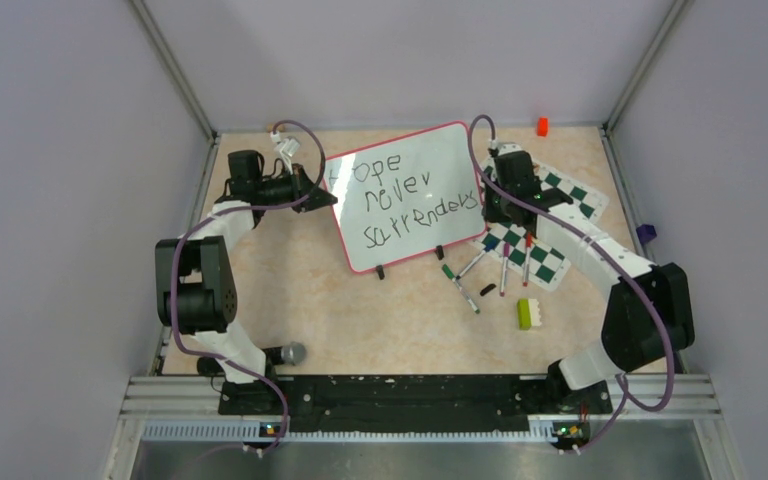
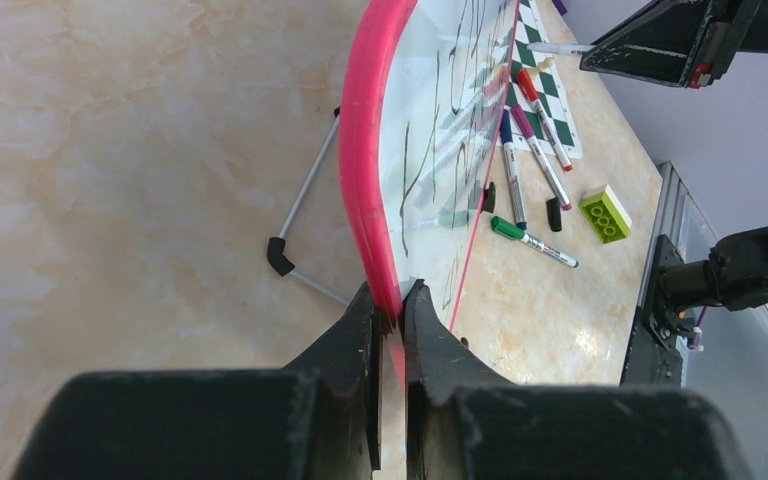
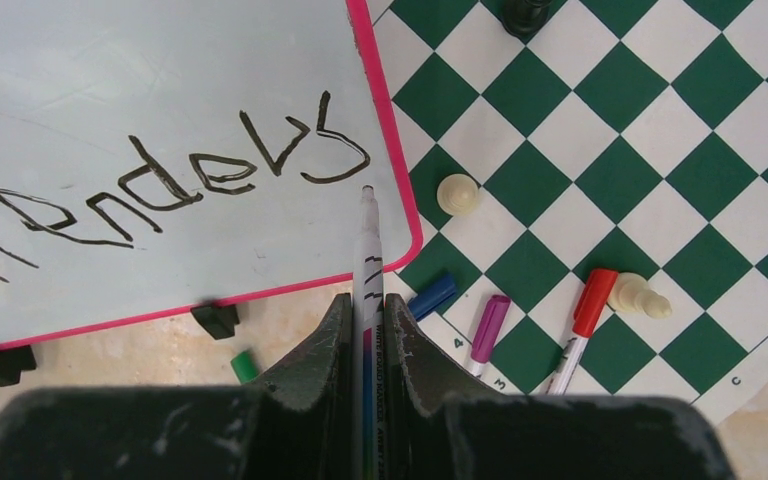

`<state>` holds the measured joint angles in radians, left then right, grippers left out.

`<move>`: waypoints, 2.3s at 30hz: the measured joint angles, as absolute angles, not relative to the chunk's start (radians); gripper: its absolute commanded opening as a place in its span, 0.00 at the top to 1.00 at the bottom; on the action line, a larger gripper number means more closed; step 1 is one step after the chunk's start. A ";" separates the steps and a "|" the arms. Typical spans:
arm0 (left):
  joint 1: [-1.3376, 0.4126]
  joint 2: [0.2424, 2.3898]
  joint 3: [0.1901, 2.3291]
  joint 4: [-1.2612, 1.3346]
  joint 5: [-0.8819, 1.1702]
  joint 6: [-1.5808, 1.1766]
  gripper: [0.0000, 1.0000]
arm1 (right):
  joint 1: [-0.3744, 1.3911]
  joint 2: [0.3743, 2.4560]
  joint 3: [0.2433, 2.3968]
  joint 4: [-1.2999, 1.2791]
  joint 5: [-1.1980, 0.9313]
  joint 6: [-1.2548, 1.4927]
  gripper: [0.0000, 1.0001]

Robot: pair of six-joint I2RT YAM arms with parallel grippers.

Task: Write a sentence on the whiteboard
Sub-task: Write a sentence on the whiteboard, then pick up the pen cap from the center of the board.

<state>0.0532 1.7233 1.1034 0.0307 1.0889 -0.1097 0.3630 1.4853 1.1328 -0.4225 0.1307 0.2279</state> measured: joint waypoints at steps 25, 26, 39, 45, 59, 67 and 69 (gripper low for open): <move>0.053 1.723 1.103 0.031 1.091 -0.109 1.00 | 0.363 1.536 1.134 -0.408 0.138 0.229 1.00; 0.053 1.723 1.103 0.030 1.090 -0.108 1.00 | 0.363 1.525 1.134 -0.415 0.138 0.229 1.00; 0.048 1.712 1.085 0.043 1.026 -0.045 0.02 | 0.363 1.330 1.132 -0.463 0.125 0.238 1.00; 0.047 1.697 0.996 0.038 0.917 -0.019 0.01 | 0.363 1.304 1.132 -0.489 0.107 0.237 1.00; 0.058 1.306 0.824 0.084 0.801 -0.051 0.10 | 0.363 1.272 1.165 -0.556 0.087 0.237 1.00; 0.058 0.983 0.713 0.047 0.577 -0.200 0.01 | 0.363 1.158 1.166 -0.553 0.056 0.267 1.00; 0.057 0.916 0.684 0.002 0.372 -0.322 0.01 | 0.363 1.137 1.166 -0.552 0.044 0.278 1.00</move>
<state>0.0570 0.9161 0.6842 0.0025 0.3721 -0.3218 0.3630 1.1366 1.1656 -0.5518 0.0437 0.2783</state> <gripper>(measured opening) 0.986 0.100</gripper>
